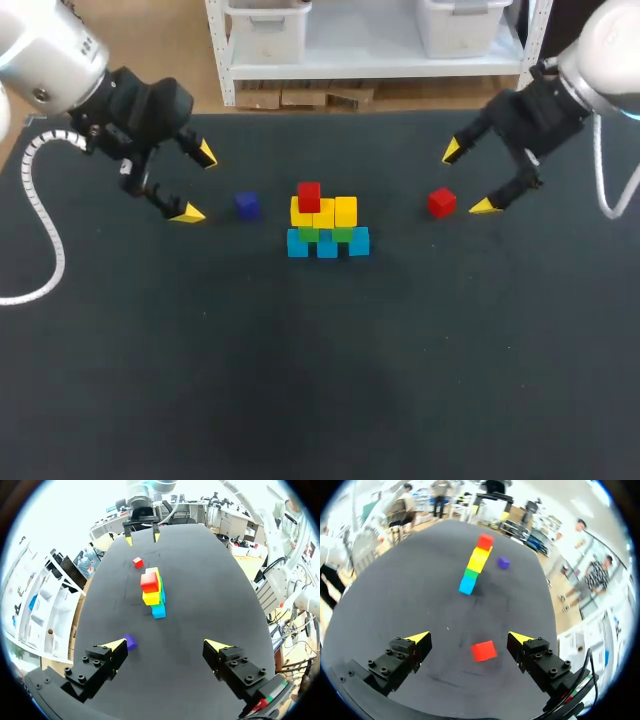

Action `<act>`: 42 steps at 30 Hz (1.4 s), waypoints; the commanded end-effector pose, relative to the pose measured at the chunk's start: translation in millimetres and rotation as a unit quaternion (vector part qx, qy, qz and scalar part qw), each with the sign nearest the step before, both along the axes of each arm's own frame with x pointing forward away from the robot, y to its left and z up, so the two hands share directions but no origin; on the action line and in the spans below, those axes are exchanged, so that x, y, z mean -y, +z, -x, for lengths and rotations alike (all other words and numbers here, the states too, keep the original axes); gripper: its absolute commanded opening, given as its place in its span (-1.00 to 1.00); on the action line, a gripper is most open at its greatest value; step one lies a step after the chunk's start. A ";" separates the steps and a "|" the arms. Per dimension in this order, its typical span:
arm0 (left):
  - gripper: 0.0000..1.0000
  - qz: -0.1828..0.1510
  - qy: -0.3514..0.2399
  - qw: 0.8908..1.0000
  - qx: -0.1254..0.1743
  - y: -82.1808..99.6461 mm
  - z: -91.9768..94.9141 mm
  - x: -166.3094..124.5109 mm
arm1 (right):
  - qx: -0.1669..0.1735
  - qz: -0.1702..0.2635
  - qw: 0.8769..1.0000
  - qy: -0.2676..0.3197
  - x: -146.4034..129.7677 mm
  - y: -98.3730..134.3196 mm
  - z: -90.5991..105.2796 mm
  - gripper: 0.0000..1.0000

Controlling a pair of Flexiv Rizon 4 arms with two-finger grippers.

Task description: Place the blue cubes, place green cubes on the blue cubes, place the yellow cubes on the green cubes, then place the red cubes on the yellow cubes, and place purple cube on the red cubes.

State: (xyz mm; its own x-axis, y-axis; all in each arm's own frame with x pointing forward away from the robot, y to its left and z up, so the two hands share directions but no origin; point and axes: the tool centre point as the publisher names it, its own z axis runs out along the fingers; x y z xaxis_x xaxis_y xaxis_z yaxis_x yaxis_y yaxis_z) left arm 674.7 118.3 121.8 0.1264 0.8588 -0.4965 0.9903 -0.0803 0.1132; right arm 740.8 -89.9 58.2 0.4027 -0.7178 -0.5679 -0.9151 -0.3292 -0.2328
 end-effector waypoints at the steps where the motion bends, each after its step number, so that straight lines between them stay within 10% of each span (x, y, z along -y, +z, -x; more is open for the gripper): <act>1: 1.00 0.002 -0.001 1.000 0.001 -0.6 0.4 -1.3 | -0.032 0.010 0.995 0.091 -2.5 -8.1 -31.4 1.00; 28: 1.00 0.002 -0.001 1.000 0.001 -0.6 0.4 -1.3 | -0.029 -0.001 0.995 0.097 -9.9 -45.2 -43.5 1.00; 32: 1.00 0.002 -0.001 1.000 0.001 -0.6 0.4 -1.3 | -0.033 -0.003 0.995 0.094 -10.0 -49.2 -39.5 0.33; 42: 1.00 0.002 -0.001 1.000 0.001 -0.6 0.4 -1.3 | -0.046 -0.001 0.994 0.100 -11.7 -61.3 -33.5 -0.02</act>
